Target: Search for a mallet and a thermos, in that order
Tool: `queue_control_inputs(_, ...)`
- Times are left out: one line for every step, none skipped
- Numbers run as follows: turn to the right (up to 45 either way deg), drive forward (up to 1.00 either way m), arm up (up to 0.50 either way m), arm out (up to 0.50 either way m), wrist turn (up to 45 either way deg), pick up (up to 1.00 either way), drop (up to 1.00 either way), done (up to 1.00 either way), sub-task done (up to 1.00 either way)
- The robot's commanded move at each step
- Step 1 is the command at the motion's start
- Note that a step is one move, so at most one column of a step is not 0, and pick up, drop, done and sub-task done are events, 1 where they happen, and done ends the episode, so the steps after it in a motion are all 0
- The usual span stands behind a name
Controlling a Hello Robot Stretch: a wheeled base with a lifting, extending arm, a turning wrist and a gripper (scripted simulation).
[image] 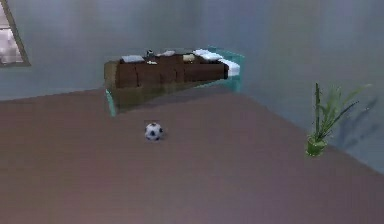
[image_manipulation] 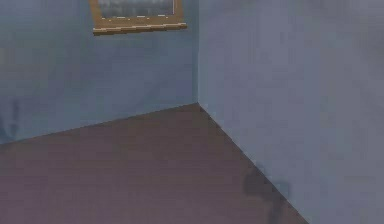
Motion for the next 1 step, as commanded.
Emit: queue_control_inputs(3.0,0.00,0.00,0.00,0.0,0.00,0.00,0.00,0.00)
